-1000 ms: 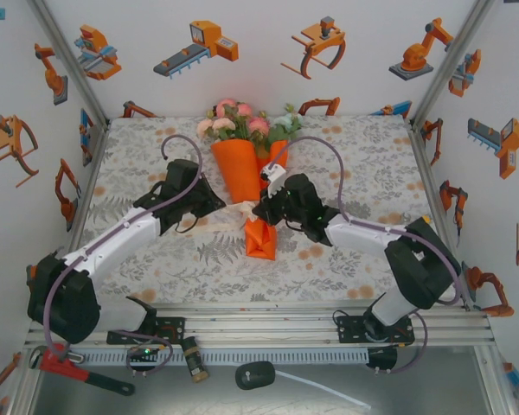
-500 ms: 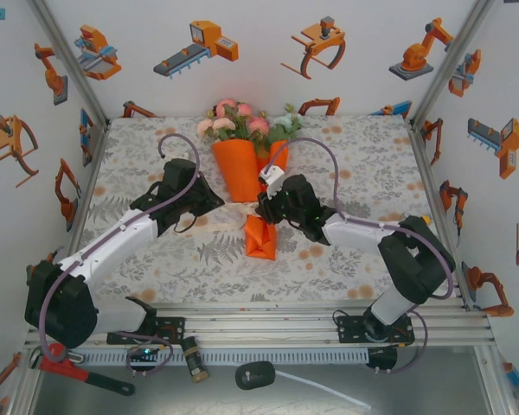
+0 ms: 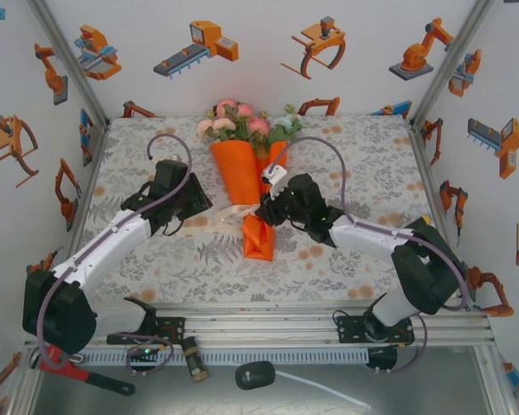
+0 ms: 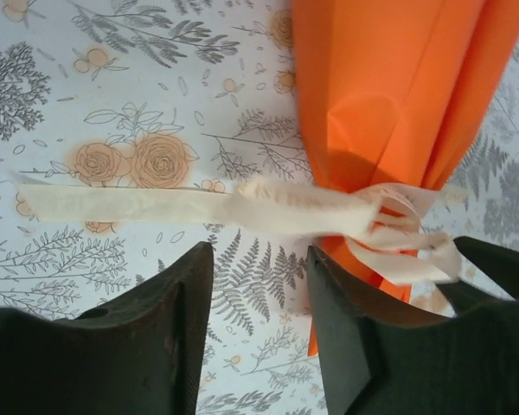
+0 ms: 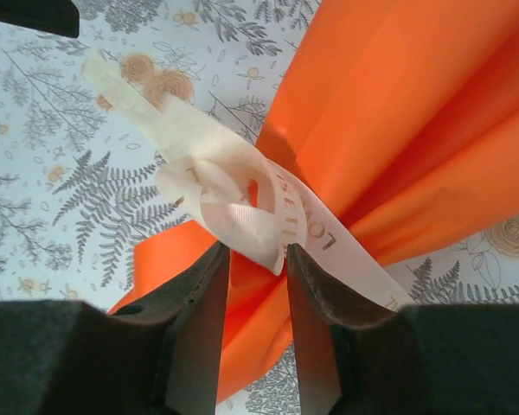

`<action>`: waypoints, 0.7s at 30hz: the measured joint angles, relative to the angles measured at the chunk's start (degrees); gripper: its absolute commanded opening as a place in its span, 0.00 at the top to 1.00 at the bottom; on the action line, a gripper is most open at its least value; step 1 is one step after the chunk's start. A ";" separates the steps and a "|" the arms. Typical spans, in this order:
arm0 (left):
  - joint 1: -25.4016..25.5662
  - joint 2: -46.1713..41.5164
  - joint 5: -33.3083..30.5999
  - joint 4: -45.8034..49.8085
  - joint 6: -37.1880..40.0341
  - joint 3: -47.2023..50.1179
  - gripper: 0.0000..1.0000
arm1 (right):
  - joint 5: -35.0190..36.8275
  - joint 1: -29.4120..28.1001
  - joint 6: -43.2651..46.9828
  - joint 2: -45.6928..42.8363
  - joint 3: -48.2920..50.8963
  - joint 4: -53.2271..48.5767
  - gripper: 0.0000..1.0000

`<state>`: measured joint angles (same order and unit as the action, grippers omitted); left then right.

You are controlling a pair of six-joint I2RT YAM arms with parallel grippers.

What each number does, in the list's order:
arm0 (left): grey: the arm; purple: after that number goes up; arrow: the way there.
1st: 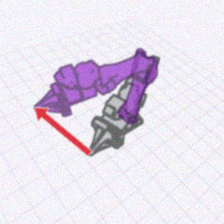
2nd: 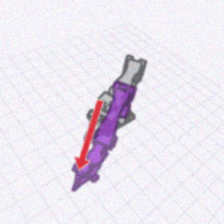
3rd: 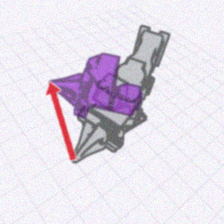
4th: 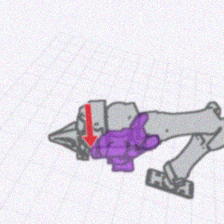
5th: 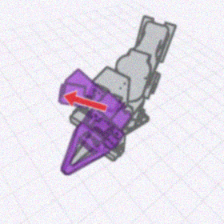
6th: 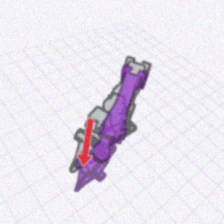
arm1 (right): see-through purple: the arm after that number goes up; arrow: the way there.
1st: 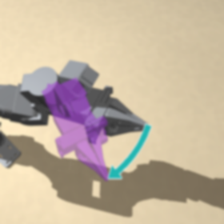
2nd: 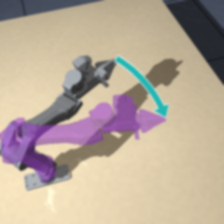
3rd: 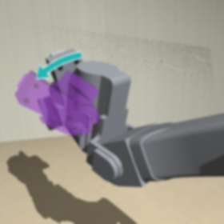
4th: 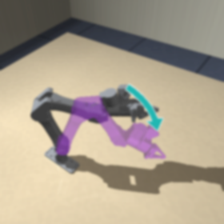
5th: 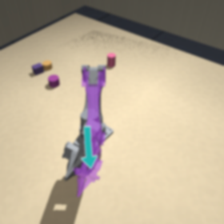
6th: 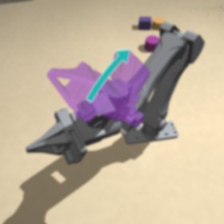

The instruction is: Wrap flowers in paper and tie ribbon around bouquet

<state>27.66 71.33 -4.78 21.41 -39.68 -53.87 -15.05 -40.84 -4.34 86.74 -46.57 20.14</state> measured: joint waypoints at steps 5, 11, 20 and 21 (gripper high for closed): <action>0.00 2.51 10.43 -1.84 11.74 -7.91 0.51 | -3.85 0.00 -0.50 -0.20 0.24 -0.50 0.97; 0.37 13.57 18.53 -6.29 27.36 -17.09 0.52 | -5.81 0.09 -0.55 -0.15 0.24 -0.59 0.99; 0.00 24.41 21.46 -5.49 31.89 -16.96 0.52 | -8.31 0.63 0.28 0.50 0.24 -0.68 0.69; -0.04 24.30 21.29 -5.73 31.36 -16.96 0.52 | -8.39 0.63 0.17 0.50 0.22 -0.83 0.67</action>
<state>27.62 95.64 16.51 15.68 -8.32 -70.83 -23.44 -40.21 -4.16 87.24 -46.35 19.31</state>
